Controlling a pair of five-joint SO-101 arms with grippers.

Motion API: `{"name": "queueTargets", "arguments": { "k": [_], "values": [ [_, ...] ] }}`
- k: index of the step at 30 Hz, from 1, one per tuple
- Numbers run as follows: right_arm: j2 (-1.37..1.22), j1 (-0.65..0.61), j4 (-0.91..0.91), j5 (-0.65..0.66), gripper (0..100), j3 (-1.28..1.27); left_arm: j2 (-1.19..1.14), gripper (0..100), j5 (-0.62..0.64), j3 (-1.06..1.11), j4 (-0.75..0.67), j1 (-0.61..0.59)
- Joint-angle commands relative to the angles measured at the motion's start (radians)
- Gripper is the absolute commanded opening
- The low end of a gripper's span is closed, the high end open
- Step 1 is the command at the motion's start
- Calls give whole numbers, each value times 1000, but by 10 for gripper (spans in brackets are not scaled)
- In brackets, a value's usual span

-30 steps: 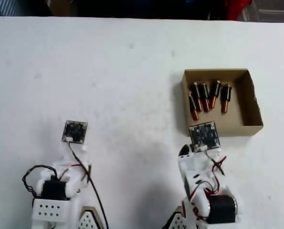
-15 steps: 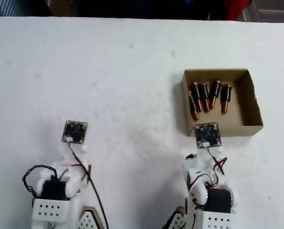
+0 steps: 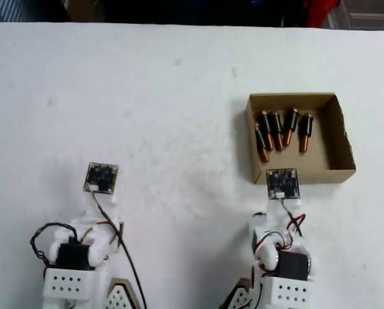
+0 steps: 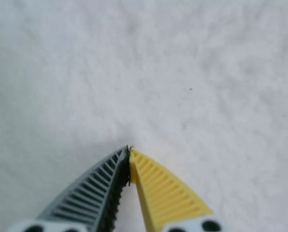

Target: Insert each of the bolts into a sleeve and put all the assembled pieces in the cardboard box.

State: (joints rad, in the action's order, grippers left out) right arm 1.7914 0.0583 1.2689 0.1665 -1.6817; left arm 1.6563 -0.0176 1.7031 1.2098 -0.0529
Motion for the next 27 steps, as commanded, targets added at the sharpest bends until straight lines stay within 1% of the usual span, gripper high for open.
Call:
{"name": "queueTargets", "arguments": {
  "k": [1,27],
  "values": [
    [10,-1,-10,-64,16,-9,-4,23,14,-34,5,-10],
    [10,4,1,-63,18,-9,-4,23,9,-34,2,-16]
  ]
}}
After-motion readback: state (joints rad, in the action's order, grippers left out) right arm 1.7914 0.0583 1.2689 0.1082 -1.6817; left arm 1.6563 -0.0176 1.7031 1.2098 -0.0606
